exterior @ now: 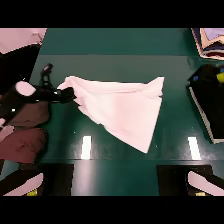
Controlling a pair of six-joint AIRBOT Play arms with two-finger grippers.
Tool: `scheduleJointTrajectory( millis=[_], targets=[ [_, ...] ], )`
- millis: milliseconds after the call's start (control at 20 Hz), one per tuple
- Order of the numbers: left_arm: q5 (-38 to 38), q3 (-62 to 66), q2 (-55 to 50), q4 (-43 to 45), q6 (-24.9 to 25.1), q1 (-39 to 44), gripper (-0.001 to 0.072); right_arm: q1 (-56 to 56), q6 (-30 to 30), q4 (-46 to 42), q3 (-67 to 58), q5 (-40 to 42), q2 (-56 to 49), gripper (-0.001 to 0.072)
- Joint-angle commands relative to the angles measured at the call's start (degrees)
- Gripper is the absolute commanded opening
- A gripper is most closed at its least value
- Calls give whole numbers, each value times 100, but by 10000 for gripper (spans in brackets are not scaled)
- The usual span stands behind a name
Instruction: Fold the shirts.
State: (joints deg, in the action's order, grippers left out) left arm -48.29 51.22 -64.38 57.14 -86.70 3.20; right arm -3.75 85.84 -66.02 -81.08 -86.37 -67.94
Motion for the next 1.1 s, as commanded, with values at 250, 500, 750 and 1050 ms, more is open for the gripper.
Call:
scheduleJointTrajectory(
  millis=[250, 500, 750, 1050],
  targets=[
    [-920, 133, 461, 675, 315, -361, 25, 181, 33, 1086, 4618, 402, 1637, 553],
    [-920, 133, 461, 673, 315, -361, 26, 2050, 999, 1547, 6133, 1700, 2094, 550],
    [-925, 133, 461, 673, 315, -361, 25, 3434, 1587, 1731, 6120, 2647, 1545, 498],
    [-922, 133, 461, 675, 321, -361, 25, 4203, 1541, 1832, 5311, 3202, 341, 494]
  ],
)
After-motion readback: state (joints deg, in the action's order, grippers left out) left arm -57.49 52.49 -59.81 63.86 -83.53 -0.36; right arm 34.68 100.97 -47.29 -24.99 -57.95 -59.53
